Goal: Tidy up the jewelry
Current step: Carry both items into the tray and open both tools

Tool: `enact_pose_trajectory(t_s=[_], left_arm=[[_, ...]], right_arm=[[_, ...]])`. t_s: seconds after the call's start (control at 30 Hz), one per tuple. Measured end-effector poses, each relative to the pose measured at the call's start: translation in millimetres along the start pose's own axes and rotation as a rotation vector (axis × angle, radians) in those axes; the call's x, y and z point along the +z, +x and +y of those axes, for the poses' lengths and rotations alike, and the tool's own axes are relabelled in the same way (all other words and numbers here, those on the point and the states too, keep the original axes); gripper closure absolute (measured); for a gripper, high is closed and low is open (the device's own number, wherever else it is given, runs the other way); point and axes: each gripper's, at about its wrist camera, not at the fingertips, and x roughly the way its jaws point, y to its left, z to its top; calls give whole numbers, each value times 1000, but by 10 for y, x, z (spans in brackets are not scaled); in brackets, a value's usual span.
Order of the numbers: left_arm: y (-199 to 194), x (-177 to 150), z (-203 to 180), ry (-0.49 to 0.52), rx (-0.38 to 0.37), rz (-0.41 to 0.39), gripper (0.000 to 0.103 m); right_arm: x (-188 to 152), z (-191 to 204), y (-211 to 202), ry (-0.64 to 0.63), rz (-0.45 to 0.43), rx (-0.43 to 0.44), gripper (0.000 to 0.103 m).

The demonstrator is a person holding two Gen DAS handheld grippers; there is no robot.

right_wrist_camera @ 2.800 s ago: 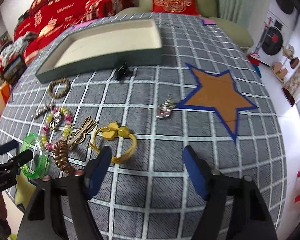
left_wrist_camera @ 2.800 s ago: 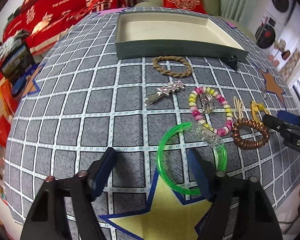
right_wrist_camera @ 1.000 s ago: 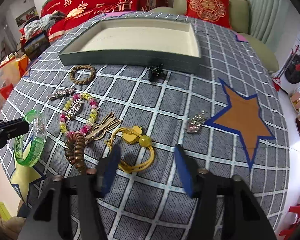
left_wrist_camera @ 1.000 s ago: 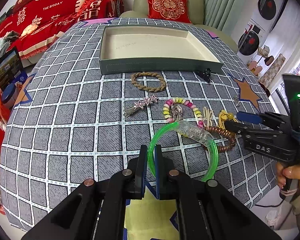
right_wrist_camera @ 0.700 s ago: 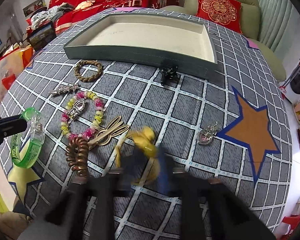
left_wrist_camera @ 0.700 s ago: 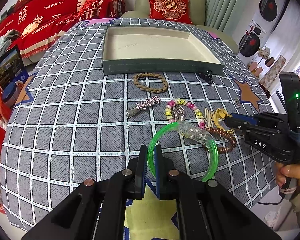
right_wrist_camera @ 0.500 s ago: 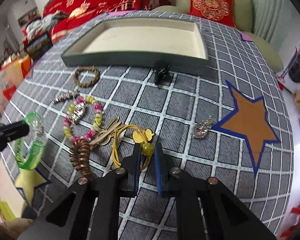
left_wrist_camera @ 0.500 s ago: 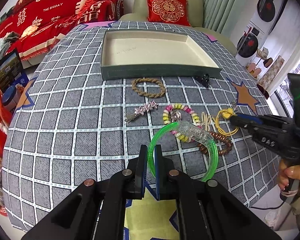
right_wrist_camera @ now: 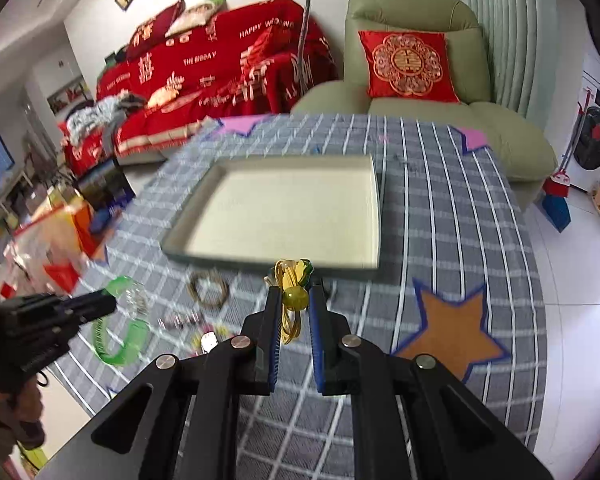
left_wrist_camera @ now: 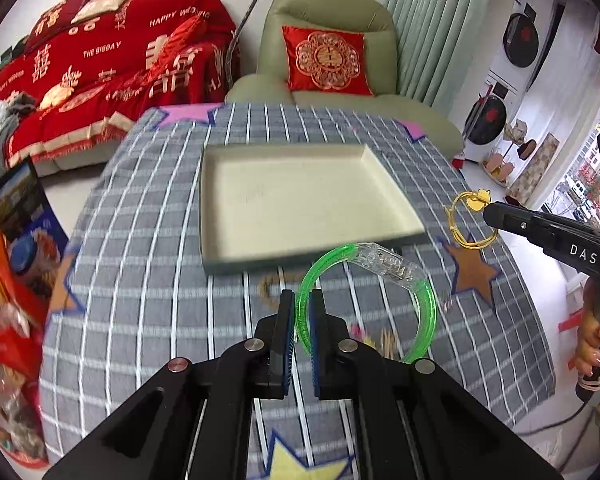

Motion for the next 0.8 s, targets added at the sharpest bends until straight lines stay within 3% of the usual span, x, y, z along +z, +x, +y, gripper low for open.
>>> enact_pose_trajectory(t_s=[0.2, 0.37, 0.63, 0.8], left_arm=[[312, 537, 36, -3, 11, -31, 86], [752, 834, 88, 3, 48, -22, 86], [1591, 957, 126, 33, 107, 56, 86], [1864, 912, 127, 42, 137, 88, 86]], right_arm=[[465, -37, 188, 1, -9, 10, 89], [760, -146, 620, 55, 12, 25, 89], [786, -337, 1454, 130, 91, 38, 89], [671, -418, 1839, 164, 141, 37, 89]])
